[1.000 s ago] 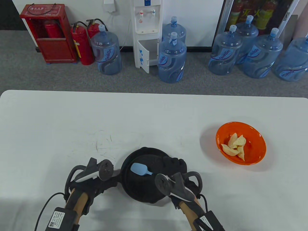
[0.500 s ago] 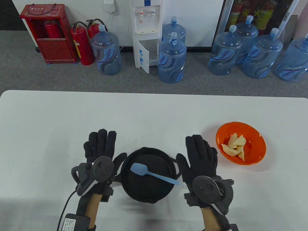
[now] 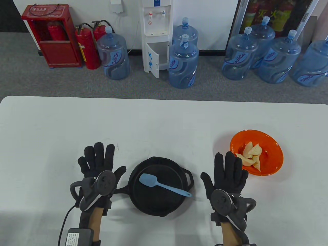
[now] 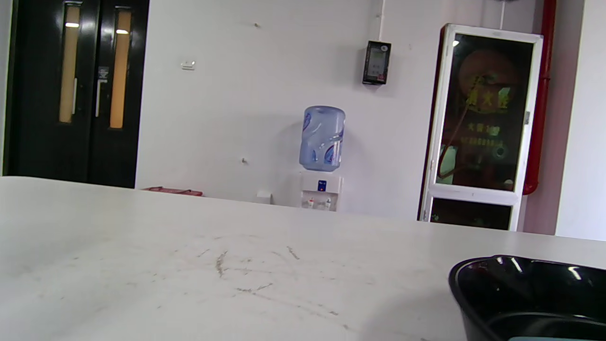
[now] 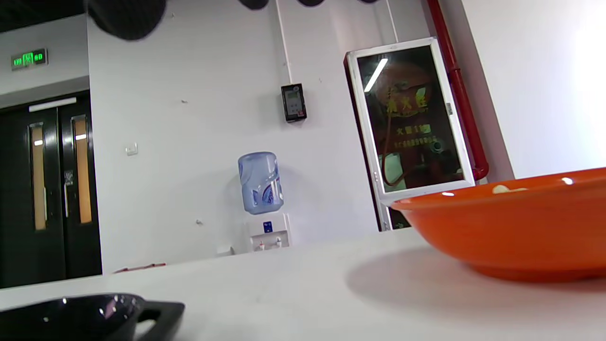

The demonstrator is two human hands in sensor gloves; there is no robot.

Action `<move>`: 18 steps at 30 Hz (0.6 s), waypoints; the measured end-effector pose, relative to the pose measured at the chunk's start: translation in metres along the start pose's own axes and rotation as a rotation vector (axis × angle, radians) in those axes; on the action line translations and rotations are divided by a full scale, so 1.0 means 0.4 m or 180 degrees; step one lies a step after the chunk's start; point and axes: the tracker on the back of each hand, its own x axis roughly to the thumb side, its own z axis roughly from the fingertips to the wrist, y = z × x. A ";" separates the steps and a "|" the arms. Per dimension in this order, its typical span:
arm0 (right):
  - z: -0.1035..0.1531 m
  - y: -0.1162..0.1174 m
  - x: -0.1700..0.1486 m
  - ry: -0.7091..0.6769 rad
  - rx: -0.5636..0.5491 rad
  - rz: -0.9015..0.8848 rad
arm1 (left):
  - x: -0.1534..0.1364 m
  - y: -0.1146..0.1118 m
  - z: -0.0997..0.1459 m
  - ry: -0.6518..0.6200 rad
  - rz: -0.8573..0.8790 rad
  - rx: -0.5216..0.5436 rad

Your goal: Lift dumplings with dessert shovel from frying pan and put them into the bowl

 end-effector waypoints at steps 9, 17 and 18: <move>0.001 0.036 -0.007 -0.0005 0.0227 0.0141 | 0.013 -0.024 0.006 -0.0028 -0.0049 -0.0204; 0.000 0.040 -0.009 0.0000 0.0237 0.0072 | 0.013 -0.027 0.005 -0.0048 -0.0040 -0.0265; 0.000 0.041 -0.010 -0.0001 0.0239 0.0065 | 0.012 -0.029 0.005 -0.0069 -0.0016 -0.0256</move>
